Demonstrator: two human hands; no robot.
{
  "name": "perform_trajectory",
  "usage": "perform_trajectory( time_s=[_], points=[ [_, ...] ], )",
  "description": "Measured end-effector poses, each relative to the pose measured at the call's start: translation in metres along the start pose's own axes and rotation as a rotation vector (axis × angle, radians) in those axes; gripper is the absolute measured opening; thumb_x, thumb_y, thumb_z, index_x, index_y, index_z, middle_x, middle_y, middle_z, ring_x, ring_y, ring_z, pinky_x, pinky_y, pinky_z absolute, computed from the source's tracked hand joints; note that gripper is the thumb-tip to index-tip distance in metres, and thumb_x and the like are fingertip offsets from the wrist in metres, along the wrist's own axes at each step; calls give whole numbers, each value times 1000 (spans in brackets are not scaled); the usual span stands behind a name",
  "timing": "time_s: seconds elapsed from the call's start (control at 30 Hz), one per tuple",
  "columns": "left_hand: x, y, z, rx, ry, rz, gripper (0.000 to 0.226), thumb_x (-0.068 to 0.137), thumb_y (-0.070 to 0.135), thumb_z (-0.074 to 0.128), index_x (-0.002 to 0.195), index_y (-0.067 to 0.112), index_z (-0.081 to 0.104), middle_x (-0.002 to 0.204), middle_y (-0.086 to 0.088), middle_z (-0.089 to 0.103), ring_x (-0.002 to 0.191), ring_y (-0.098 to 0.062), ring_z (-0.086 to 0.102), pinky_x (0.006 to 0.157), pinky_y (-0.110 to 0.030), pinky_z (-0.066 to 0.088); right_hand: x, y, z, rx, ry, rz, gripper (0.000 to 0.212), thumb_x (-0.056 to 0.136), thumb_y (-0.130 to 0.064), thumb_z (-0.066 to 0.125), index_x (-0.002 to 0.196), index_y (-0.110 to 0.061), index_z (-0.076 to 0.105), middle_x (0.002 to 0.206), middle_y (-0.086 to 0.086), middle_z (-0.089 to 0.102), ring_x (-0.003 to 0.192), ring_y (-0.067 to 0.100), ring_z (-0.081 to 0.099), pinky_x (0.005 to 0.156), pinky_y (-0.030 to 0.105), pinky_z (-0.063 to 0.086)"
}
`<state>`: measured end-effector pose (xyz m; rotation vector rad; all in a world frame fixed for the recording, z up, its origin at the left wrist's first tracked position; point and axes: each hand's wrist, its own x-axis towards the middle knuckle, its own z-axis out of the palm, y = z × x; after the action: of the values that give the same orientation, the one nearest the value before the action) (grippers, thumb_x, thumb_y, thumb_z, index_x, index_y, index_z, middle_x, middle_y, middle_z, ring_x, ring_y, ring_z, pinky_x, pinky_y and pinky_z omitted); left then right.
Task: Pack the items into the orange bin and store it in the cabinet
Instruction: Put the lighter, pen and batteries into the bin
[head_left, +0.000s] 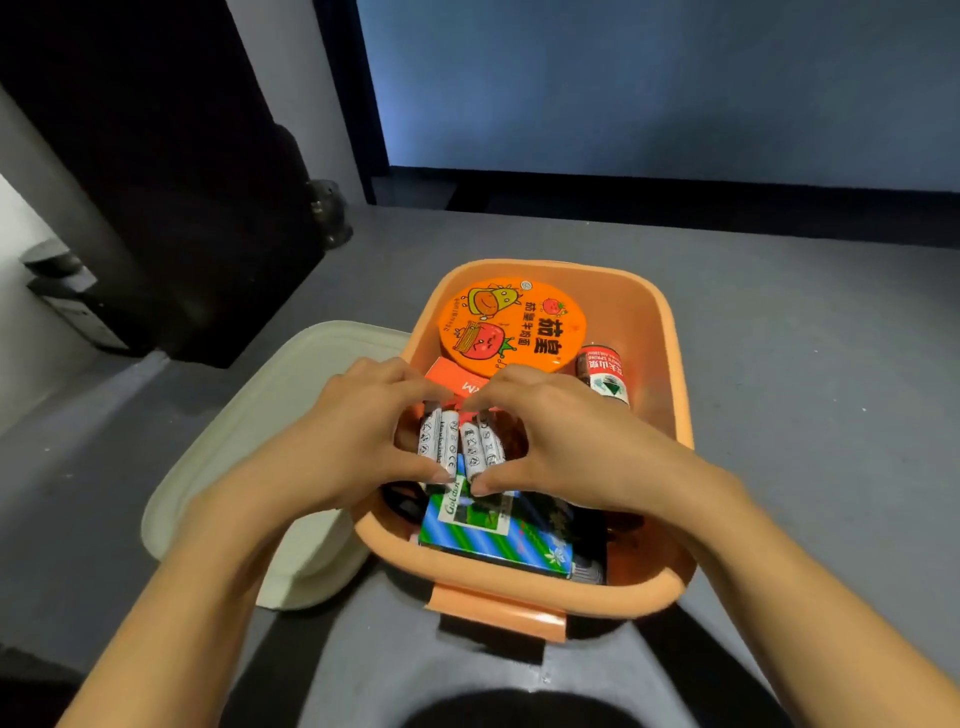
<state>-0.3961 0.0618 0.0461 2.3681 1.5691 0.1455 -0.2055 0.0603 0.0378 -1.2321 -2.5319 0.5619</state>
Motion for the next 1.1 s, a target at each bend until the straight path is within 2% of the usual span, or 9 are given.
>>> perform_trajectory(
  time_s=[0.13, 0.3, 0.4, 0.5, 0.57, 0.63, 0.8, 0.93, 1.1],
  points=[
    [-4, -5, -1, -91, 79, 34, 73, 63, 40, 79, 128, 29, 49, 117, 4, 50, 112, -19, 40, 98, -36, 32, -1, 0, -1, 55, 61, 20, 67, 71, -41, 74, 130, -21, 49, 123, -4, 52, 109, 7, 46, 82, 11, 28],
    [-6, 9, 2, -115, 164, 100, 69, 62, 40, 79, 125, 26, 53, 121, 4, 54, 115, -18, 43, 99, -35, 32, -19, 10, -13, 70, 123, 51, 59, 72, -36, 75, 125, -21, 54, 117, -5, 56, 94, -2, 42, 77, 4, 29],
    [-5, 35, 8, -151, 206, 155, 68, 61, 40, 79, 123, 25, 54, 119, 4, 55, 113, -16, 46, 97, -31, 33, -43, 22, -25, 105, 176, 96, 54, 70, -31, 77, 120, -21, 58, 110, -5, 59, 94, 2, 49, 78, 6, 34],
    [-2, 71, 20, -194, 223, 237, 68, 63, 41, 77, 125, 24, 54, 117, 4, 54, 111, -15, 46, 94, -23, 32, -75, 40, -39, 123, 233, 129, 51, 69, -29, 78, 116, -24, 61, 102, -13, 55, 89, -4, 46, 76, 2, 32],
    [0, 101, 29, -245, 231, 266, 69, 62, 45, 74, 125, 26, 53, 117, 9, 52, 111, -11, 44, 93, -18, 30, -101, 56, -48, 121, 248, 168, 51, 69, -31, 77, 117, -26, 60, 104, -15, 54, 90, -6, 46, 76, 1, 31],
    [4, 129, 40, -269, 247, 304, 70, 61, 46, 74, 124, 24, 54, 117, 7, 53, 111, -12, 44, 93, -19, 29, -125, 73, -56, 112, 251, 209, 51, 70, -35, 76, 118, -28, 58, 108, -15, 55, 93, -5, 48, 77, 2, 33],
    [10, 185, 71, -348, 271, 351, 66, 65, 41, 71, 124, 17, 54, 117, 1, 55, 109, -4, 44, 96, -12, 29, -173, 116, -66, 116, 217, 256, 52, 69, -36, 76, 118, -28, 59, 108, -15, 54, 95, -2, 50, 77, 3, 34],
    [7, 208, 90, -344, 306, 314, 62, 67, 32, 75, 123, 12, 55, 117, -5, 56, 109, -6, 47, 96, -11, 32, -191, 145, -56, 139, 138, 257, 54, 70, -33, 77, 119, -27, 58, 110, -13, 55, 96, 2, 51, 76, 0, 33],
    [2, 214, 119, -350, 276, 197, 64, 69, 33, 75, 126, 14, 52, 122, 1, 50, 115, -4, 45, 99, -8, 28, -182, 171, -33, 196, 22, 229, 59, 71, -29, 78, 125, -23, 54, 120, -7, 55, 93, 5, 51, 70, 1, 34]
  ],
)
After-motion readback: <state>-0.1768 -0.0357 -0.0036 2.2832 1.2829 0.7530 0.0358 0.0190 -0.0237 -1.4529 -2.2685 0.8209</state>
